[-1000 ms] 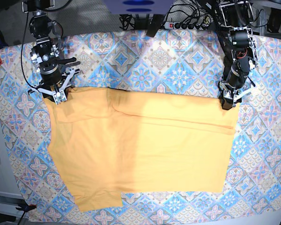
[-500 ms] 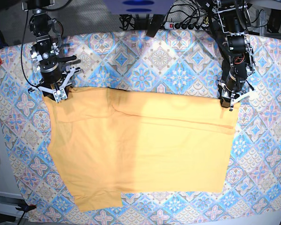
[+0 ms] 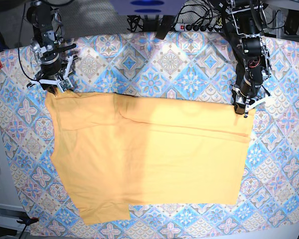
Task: Fold the T-shirt properly
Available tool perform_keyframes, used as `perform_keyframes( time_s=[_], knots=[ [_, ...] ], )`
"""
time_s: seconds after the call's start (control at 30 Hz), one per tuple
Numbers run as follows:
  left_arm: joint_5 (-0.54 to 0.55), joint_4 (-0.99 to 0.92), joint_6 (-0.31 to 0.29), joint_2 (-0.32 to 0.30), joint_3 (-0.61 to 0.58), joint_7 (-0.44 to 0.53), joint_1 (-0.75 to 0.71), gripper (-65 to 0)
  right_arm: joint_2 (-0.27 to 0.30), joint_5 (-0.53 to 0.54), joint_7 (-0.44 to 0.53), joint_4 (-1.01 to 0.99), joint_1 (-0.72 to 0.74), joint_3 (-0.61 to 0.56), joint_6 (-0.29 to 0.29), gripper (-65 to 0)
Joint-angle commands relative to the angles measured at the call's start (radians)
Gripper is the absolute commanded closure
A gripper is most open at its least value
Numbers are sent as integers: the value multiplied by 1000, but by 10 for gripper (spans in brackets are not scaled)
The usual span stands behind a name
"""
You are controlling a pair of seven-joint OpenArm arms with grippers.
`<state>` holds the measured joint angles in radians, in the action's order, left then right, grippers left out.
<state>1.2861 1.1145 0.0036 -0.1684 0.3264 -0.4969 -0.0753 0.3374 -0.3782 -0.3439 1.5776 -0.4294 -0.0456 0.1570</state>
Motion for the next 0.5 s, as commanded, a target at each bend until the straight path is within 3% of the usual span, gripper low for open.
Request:
perform_keyframes(
  time_s=[0.0, 0.47],
  knots=[
    [25, -1, 0, 11, -8, -29, 1, 0, 13, -14, 16, -3, 4, 3, -10, -216],
    [25, -1, 0, 7, -8, -29, 1, 0, 16, -28, 16, -181, 137, -84, -10, -214]
  ],
)
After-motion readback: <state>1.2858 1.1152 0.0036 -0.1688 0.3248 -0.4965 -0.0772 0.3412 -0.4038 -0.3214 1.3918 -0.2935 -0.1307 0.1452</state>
